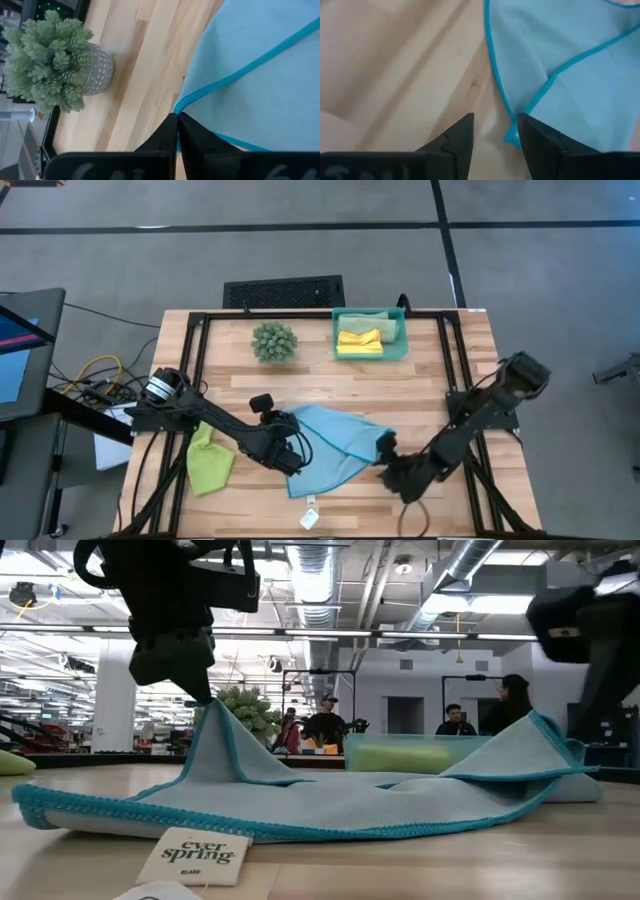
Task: Roll microfiber towels into tight, uniform cylinder then place into a basket
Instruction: Roll the blue microfiber cloth
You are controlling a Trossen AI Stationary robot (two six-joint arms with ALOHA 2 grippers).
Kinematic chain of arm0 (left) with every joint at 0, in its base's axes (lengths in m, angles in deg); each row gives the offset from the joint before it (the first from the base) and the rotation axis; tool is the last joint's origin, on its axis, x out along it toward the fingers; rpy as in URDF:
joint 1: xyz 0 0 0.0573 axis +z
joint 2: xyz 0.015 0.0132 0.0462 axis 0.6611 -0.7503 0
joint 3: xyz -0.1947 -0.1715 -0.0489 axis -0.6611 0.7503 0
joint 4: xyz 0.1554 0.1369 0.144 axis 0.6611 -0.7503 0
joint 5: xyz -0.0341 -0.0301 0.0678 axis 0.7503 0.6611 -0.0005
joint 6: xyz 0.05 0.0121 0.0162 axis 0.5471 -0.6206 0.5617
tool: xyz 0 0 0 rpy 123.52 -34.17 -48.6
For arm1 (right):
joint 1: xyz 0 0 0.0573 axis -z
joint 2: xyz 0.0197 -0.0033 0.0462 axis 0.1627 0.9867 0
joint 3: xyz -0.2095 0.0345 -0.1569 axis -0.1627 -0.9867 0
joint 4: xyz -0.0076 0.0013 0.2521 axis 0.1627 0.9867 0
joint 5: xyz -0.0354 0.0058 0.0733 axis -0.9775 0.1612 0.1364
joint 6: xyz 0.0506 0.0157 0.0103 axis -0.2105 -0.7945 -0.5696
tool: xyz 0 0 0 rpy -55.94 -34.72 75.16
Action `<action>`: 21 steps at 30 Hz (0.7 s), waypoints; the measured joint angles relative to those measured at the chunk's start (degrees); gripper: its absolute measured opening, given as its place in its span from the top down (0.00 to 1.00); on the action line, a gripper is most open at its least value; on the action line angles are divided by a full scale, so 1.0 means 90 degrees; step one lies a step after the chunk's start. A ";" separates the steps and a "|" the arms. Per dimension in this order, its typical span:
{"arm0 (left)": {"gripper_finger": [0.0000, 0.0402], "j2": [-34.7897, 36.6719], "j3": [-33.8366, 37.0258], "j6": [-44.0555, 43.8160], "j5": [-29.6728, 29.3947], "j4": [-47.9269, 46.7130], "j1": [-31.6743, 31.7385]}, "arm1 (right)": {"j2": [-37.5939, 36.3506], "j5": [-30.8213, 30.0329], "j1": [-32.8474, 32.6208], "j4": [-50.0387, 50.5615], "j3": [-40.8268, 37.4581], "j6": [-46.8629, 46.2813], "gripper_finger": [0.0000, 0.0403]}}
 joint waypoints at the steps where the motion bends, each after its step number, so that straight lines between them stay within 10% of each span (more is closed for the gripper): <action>1: 1.00 0.0000 -0.0002 0.0004 0.0002 0.0013 -0.0014 | 0.0271 -0.0056 0.0003 0.0168 0.0250 0.0209 0.54; 10: 1.00 0.0000 -0.0002 0.0000 0.0024 0.0004 -0.0195 | 0.1986 -0.1984 -0.0093 0.3034 0.2177 0.0756 0.50; 21: 1.00 0.0000 -0.0002 -0.0003 0.0027 -0.0001 -0.0312 | 0.2361 -0.1897 -0.0088 0.4957 0.2834 -0.0589 0.88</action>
